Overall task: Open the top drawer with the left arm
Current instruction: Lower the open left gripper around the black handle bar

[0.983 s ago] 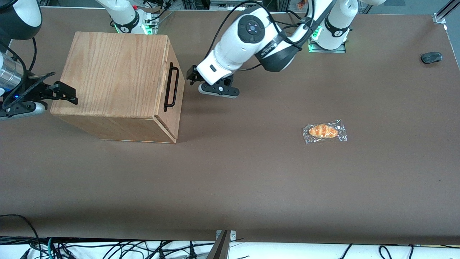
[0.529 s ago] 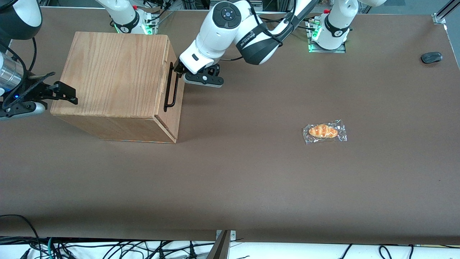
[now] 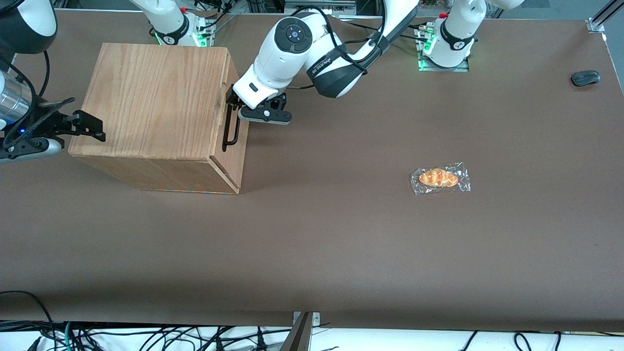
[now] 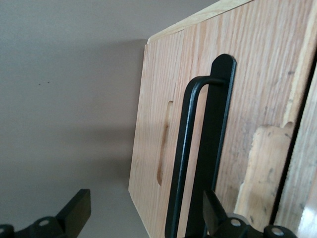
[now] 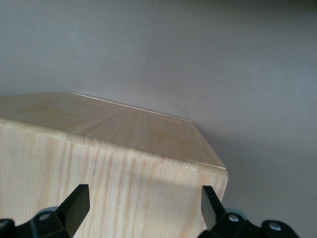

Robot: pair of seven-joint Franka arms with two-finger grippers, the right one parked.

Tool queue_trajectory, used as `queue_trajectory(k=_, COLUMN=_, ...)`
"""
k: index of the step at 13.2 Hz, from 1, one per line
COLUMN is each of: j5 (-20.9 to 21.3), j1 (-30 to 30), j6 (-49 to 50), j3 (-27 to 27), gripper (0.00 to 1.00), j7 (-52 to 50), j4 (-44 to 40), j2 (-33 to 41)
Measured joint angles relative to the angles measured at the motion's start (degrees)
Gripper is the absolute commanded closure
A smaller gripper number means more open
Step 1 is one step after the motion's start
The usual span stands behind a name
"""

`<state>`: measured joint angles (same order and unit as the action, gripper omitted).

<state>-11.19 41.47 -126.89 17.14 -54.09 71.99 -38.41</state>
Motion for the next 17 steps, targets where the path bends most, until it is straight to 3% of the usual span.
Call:
queue_trajectory(k=6, j5=1.3, j1=1.4, j6=-3.67, j3=-0.26, gripper=0.0, j7=-0.17, j4=-0.27, j2=-1.64)
queue_trajectory(k=17, j5=2.15, j1=1.46, j6=-3.98, j3=-0.55, gripper=0.0, j7=10.48, j4=-0.33, j2=-2.55)
